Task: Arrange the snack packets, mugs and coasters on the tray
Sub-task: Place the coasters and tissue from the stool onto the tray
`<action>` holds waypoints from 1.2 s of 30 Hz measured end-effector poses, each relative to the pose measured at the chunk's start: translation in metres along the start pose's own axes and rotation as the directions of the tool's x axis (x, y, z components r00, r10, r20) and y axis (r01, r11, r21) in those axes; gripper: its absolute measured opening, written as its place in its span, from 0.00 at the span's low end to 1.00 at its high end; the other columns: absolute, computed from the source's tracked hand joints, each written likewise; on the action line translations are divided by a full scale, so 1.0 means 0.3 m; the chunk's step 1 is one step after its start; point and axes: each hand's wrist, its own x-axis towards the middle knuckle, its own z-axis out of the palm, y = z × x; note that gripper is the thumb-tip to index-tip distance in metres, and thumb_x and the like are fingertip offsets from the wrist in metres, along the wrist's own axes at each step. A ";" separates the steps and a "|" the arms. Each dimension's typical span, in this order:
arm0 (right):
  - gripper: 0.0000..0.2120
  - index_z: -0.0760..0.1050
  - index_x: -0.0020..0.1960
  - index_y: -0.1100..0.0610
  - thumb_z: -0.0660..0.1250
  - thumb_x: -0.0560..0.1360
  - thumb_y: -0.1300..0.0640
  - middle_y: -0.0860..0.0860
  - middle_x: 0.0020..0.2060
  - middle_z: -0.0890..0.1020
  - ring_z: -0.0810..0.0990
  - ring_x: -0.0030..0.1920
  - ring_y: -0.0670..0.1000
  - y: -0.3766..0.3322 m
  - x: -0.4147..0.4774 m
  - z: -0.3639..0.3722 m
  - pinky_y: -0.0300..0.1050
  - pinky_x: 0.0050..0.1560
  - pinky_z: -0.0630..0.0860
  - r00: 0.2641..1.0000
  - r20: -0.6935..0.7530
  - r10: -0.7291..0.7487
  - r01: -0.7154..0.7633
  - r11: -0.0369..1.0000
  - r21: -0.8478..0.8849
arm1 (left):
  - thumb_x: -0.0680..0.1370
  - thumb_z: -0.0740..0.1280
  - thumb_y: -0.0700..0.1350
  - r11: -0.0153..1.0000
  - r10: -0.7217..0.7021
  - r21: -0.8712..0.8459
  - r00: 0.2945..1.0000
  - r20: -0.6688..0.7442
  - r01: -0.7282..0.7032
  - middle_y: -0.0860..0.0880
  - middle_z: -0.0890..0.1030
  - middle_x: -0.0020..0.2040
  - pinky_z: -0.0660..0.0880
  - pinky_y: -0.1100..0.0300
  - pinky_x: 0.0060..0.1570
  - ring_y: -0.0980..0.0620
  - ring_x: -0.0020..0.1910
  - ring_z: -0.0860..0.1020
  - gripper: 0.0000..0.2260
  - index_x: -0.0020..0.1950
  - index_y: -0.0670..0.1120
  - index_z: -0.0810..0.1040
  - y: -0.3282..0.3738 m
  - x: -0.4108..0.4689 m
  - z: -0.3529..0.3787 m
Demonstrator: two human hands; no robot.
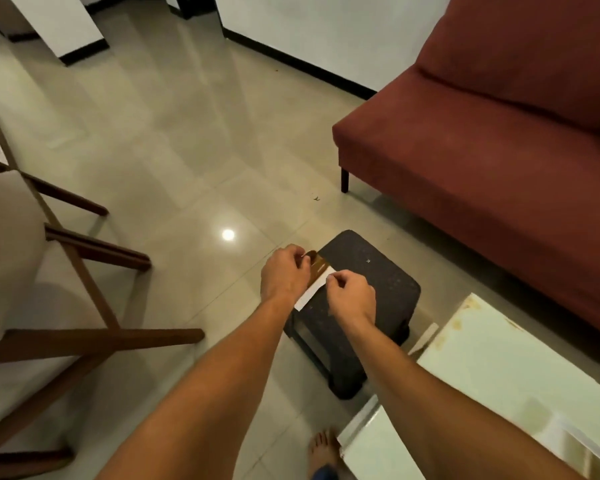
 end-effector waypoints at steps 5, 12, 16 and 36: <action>0.12 0.84 0.51 0.53 0.64 0.81 0.49 0.50 0.41 0.85 0.85 0.41 0.50 0.023 0.148 0.212 0.51 0.46 0.85 0.998 0.003 0.070 -0.069 0.992 -0.110 | 0.82 0.67 0.50 0.997 -0.073 0.011 0.996 0.055 0.072 0.50 0.84 0.60 0.75 0.59 0.53 0.49 0.57 0.82 0.14 0.65 0.49 0.81 -0.187 0.174 0.063; 0.16 0.84 0.53 0.55 0.63 0.81 0.44 0.52 0.46 0.86 0.85 0.46 0.53 0.064 0.269 0.363 0.47 0.47 0.81 0.988 -0.077 0.135 -0.149 0.964 -0.221 | 0.82 0.66 0.51 0.998 -0.013 0.055 0.983 0.182 0.003 0.50 0.84 0.61 0.77 0.55 0.56 0.48 0.58 0.82 0.15 0.67 0.50 0.80 -0.311 0.285 0.190; 0.17 0.84 0.51 0.55 0.64 0.80 0.44 0.52 0.45 0.86 0.82 0.41 0.50 0.080 0.284 0.402 0.43 0.41 0.76 0.987 -0.073 0.146 -0.159 0.957 -0.241 | 0.83 0.63 0.51 0.997 0.016 0.066 0.975 0.223 -0.032 0.50 0.85 0.58 0.80 0.54 0.56 0.48 0.55 0.83 0.14 0.67 0.52 0.81 -0.347 0.298 0.239; 0.15 0.80 0.36 0.52 0.64 0.78 0.47 0.44 0.28 0.80 0.78 0.28 0.43 0.080 0.139 0.034 0.37 0.27 0.67 0.959 -0.274 0.068 -0.112 0.983 -0.148 | 0.83 0.65 0.50 0.916 0.400 0.014 0.916 0.029 -0.400 0.49 0.83 0.49 0.78 0.61 0.46 0.56 0.41 0.78 0.13 0.62 0.47 0.84 -0.065 0.066 0.235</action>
